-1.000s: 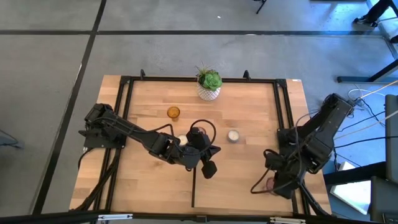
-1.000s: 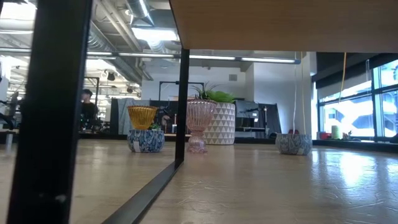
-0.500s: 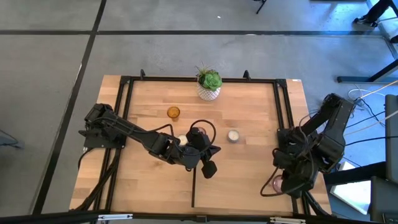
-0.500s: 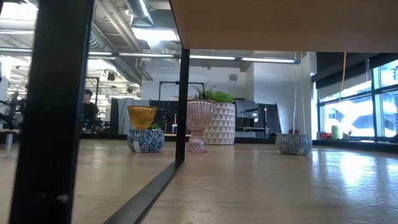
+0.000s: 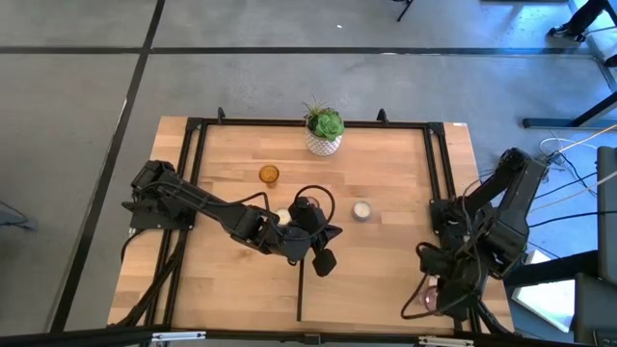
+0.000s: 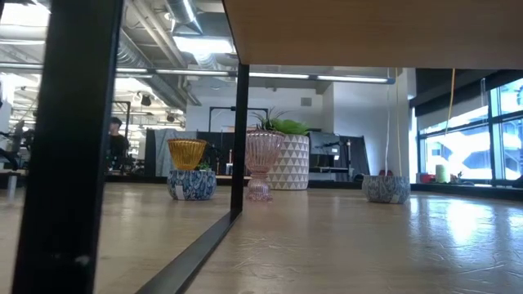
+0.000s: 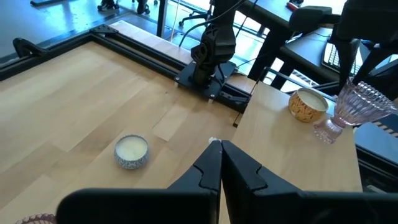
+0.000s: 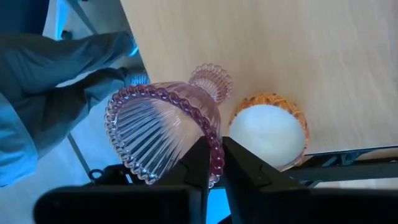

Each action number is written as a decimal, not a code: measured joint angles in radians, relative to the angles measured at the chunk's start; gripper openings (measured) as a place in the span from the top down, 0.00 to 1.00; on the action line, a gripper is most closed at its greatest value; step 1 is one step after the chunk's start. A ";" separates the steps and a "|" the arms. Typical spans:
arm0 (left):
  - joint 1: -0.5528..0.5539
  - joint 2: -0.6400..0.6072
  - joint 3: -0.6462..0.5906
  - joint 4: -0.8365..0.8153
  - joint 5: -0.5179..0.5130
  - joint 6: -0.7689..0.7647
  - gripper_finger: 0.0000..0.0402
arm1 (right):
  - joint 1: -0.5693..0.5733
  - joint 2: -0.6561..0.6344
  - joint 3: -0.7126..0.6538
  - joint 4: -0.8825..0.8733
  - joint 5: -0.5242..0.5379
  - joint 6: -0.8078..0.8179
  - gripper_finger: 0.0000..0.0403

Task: Pick & Place candle stick holders
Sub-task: Put the purple glass candle holder on the shelf aligned with the yellow scented candle

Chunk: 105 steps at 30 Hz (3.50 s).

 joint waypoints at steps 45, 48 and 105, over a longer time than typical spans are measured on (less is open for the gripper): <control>0.016 0.000 0.000 -0.016 0.001 -0.011 0.99 | 0.136 0.016 0.001 0.002 -0.039 0.187 0.92; 0.016 0.000 0.000 -0.016 0.001 -0.011 0.99 | 0.136 0.016 0.001 0.002 -0.039 0.193 0.92; 0.015 0.000 0.000 -0.016 0.000 -0.002 1.00 | 0.136 0.016 0.001 0.008 -0.037 0.210 0.67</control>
